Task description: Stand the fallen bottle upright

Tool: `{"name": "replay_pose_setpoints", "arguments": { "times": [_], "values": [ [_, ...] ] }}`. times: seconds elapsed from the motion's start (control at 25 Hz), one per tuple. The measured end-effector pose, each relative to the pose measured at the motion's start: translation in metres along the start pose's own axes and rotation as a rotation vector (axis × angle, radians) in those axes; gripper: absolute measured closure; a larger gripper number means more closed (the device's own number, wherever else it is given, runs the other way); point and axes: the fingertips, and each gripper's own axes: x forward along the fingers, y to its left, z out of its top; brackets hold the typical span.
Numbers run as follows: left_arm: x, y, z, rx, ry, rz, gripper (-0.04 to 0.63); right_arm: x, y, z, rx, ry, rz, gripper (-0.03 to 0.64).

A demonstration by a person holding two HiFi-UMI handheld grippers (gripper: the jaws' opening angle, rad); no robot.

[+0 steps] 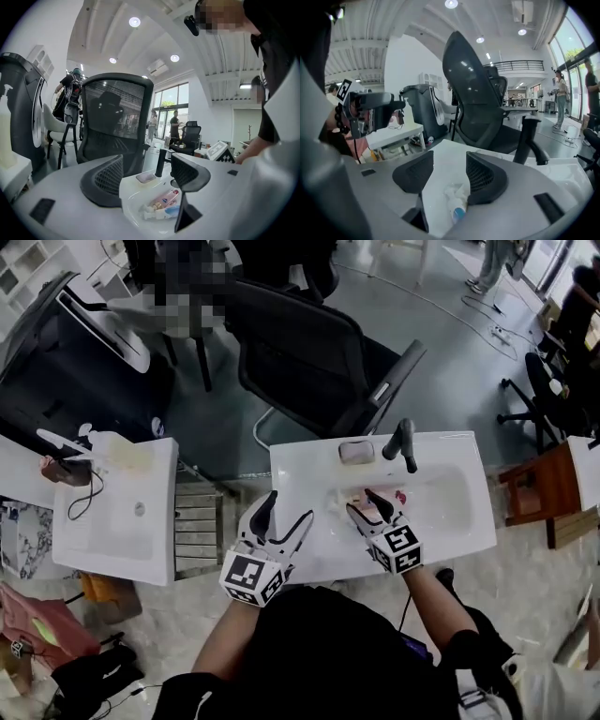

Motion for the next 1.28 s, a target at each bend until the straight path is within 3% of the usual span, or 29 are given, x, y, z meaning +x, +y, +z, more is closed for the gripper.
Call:
{"name": "replay_pose_setpoints", "arguments": {
  "times": [0.36,0.8,0.96,1.28],
  "values": [
    [-0.012,0.033,-0.017,-0.034,0.057,0.016,0.272,0.073,0.029,-0.078,-0.196,0.329,0.135,0.393],
    [-0.025,0.077,-0.03,-0.068,0.089,0.06,0.272,0.111,0.019,-0.148,-0.313,0.607,0.162,0.407],
    [-0.028,0.087,-0.036,-0.084,0.103,0.072,0.272,0.117,0.017,-0.161,-0.429,0.677,0.174,0.419],
    [-0.033,0.099,-0.041,-0.107,0.113,0.091,0.272,0.121,0.014,-0.178,-0.447,0.778,0.163,0.43]
  ]
}}
